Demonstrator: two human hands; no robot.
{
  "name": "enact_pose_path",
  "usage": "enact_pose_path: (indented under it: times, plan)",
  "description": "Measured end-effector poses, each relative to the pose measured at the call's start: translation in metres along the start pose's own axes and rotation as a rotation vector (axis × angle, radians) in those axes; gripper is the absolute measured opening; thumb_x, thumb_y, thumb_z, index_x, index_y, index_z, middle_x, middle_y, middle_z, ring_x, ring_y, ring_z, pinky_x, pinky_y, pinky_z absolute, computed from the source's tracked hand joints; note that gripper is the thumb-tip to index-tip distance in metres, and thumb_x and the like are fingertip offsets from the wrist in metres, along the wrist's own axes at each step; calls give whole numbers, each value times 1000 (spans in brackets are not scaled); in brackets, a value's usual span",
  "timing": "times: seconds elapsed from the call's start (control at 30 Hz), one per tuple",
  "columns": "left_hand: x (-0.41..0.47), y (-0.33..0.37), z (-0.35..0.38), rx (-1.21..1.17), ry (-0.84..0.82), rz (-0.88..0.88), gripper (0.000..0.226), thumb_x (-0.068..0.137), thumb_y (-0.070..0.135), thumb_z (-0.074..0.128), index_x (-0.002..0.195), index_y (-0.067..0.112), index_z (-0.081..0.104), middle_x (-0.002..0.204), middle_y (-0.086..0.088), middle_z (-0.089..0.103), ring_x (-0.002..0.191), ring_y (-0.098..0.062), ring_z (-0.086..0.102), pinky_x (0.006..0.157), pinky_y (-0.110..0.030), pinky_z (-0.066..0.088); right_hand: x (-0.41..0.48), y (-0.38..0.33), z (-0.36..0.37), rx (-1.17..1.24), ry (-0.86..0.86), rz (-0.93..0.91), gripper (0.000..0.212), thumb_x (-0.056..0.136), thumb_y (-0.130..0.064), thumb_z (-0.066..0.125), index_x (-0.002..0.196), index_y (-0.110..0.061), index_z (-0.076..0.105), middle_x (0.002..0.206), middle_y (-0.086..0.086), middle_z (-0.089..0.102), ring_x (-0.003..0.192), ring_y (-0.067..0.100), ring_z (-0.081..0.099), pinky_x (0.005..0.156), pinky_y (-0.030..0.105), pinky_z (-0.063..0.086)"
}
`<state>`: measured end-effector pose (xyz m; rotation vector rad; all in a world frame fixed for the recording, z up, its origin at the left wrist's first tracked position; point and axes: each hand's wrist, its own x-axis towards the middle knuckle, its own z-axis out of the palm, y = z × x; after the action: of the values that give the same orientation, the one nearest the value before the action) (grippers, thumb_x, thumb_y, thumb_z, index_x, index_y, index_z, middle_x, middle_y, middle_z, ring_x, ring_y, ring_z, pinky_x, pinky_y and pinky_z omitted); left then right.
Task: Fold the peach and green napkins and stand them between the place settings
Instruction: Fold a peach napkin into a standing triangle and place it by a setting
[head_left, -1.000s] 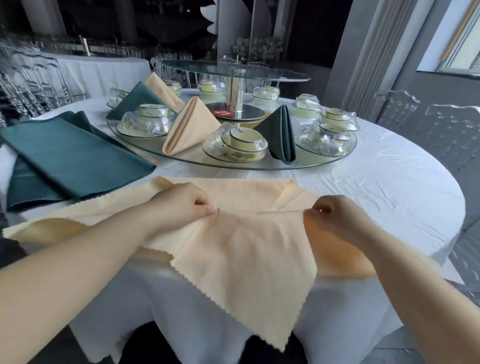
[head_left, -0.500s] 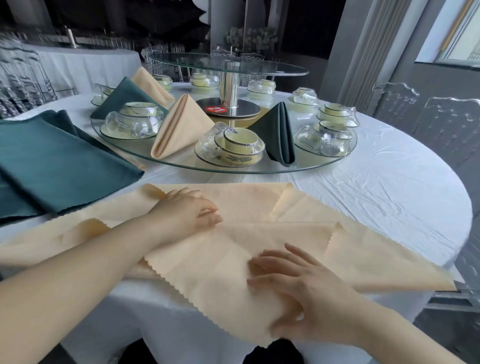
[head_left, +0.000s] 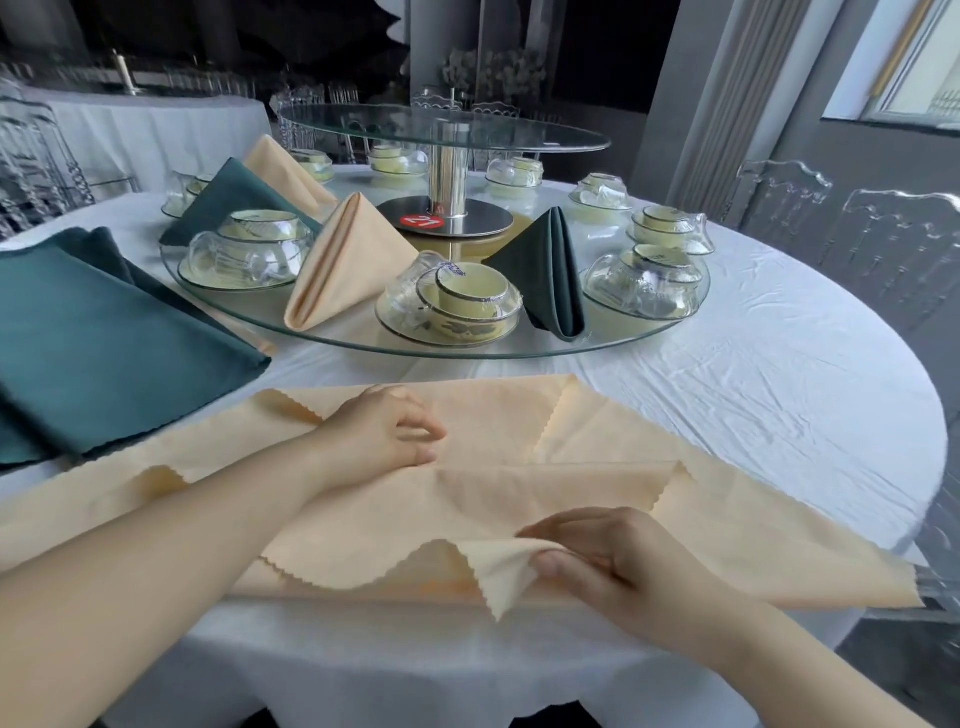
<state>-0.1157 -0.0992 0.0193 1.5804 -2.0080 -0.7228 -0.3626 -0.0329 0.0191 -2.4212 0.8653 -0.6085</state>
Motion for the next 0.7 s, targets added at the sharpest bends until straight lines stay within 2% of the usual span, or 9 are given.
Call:
enact_pose_path:
  times: [0.07, 0.17, 0.2, 0.27, 0.37, 0.43, 0.5, 0.6, 0.7]
  plan:
    - [1, 1, -1, -31, -8, -1, 16, 77, 13, 73, 81, 28, 68, 95, 17, 48, 110, -15, 52, 104, -32, 38, 2, -2, -5, 15, 16, 84, 69, 78, -71, 35, 81, -9, 65, 73, 7, 63, 68, 20, 57, 63, 31, 42]
    - [4, 3, -2, 0, 10, 12, 10, 78, 13, 71, 77, 22, 70, 88, 15, 50, 98, -12, 53, 95, -24, 40, 8, -5, -8, 93, 51, 182, 13, 73, -40, 52, 74, -33, 63, 74, -17, 64, 70, 8, 57, 58, 13, 38]
    - [5, 5, -2, 15, 2, 20, 5, 79, 12, 70, 81, 17, 71, 85, 15, 51, 93, -11, 53, 90, -20, 39, 9, -6, -9, 104, 29, 201, 10, 72, -31, 52, 75, -34, 61, 72, -26, 62, 70, 2, 56, 60, 10, 37]
    - [8, 7, -5, 23, -23, 30, 7, 81, 12, 68, 78, 17, 69, 77, 18, 55, 80, -3, 54, 76, -10, 38, 11, -6, -8, 104, -3, 227, 15, 70, -26, 50, 77, -31, 62, 69, -33, 58, 72, -6, 55, 62, 7, 37]
    - [18, 10, -19, -72, 41, 19, 24, 85, 7, 62, 68, 24, 60, 55, 21, 60, 59, 12, 54, 60, -1, 36, 14, -4, -13, 129, 6, 249, 17, 69, -26, 53, 73, -41, 61, 72, -37, 57, 73, -10, 54, 64, 5, 37]
    - [31, 14, -32, -151, 170, 48, 21, 86, 1, 58, 73, 16, 61, 62, 16, 59, 55, 14, 53, 59, -2, 37, 20, -3, -19, 163, 47, 241, 24, 72, -23, 58, 72, -47, 60, 74, -33, 59, 70, -9, 55, 62, 4, 37]
    - [47, 19, -45, -186, 313, 55, 11, 87, 0, 56, 89, 11, 59, 68, 8, 56, 52, 10, 52, 56, -2, 36, 33, -1, -26, 193, 136, 242, 19, 74, -21, 65, 66, -37, 57, 63, -20, 58, 58, -5, 50, 55, 5, 35]
    - [71, 23, -59, -179, 435, 21, 19, 89, 5, 54, 107, 10, 57, 71, -3, 55, 60, -2, 47, 52, -5, 32, 71, 10, -35, 166, 294, 259, 31, 75, -15, 73, 61, -30, 50, 52, -7, 42, 49, 2, 37, 47, 10, 28]
    - [86, 18, -62, -110, 469, -35, 26, 92, 8, 50, 117, 8, 54, 94, -8, 58, 86, -19, 52, 61, -19, 32, 115, 33, -38, 44, 445, 372, 33, 80, -19, 66, 56, -27, 44, 53, -8, 41, 51, 3, 40, 50, 16, 29]
